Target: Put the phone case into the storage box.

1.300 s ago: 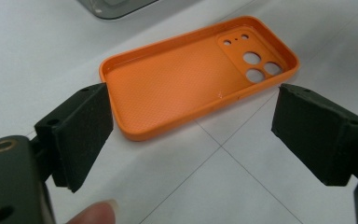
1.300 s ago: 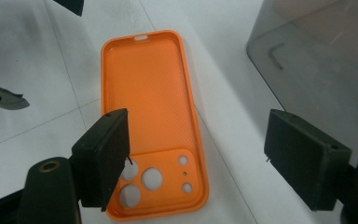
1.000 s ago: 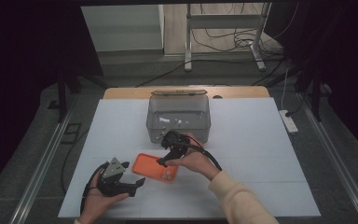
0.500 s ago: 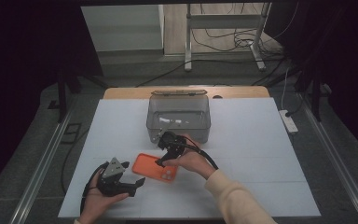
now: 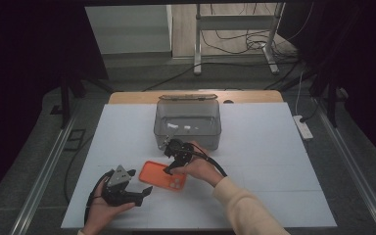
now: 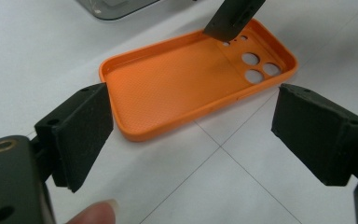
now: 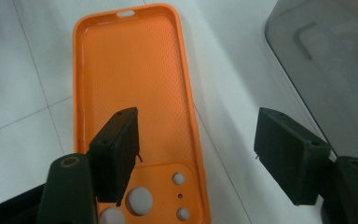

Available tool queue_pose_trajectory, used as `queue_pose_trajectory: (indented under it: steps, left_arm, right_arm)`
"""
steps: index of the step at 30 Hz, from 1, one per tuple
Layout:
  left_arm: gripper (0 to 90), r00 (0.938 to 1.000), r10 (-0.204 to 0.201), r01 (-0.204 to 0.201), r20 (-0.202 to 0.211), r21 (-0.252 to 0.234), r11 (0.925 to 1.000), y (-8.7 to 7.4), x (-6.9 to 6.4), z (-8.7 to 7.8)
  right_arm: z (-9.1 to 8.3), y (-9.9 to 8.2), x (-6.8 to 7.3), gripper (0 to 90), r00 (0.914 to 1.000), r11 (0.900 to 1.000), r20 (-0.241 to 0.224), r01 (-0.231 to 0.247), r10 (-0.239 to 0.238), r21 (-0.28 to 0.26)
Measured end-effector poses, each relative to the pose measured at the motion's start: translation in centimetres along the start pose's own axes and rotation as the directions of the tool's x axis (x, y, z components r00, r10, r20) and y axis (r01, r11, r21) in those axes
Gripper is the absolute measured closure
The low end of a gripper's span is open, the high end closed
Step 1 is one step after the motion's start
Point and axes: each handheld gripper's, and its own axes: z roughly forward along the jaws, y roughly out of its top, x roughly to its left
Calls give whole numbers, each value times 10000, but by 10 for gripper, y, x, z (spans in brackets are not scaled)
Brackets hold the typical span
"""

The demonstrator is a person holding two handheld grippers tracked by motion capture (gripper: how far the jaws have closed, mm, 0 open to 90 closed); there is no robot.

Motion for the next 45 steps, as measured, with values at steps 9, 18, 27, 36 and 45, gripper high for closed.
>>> queue_pose_trajectory:
  steps: [9,18,27,36,45]
  left_arm:
    - [126,10000,-8,8,6,-18,10000,0,0,0]
    - [126,10000,-7,7,33,-33,10000,0,0,0]
    - [126,10000,20,-20,36,-2,10000,0,0,0]
    - [126,10000,24,-24,50,2,10000,0,0,0]
    - [125,10000,54,-54,68,46,10000,1,-2,1]
  right_arm:
    - [4,0,0,378,9999,9998,97,-112,110,181]
    - [10,1,-1,450,9999,9992,-69,-117,120,375]
    - [14,2,0,537,9999,9985,-101,95,-90,540]
    - [14,1,0,597,9999,9983,-78,153,-149,567]
    - [13,1,-2,690,9994,9976,-102,330,-324,614]
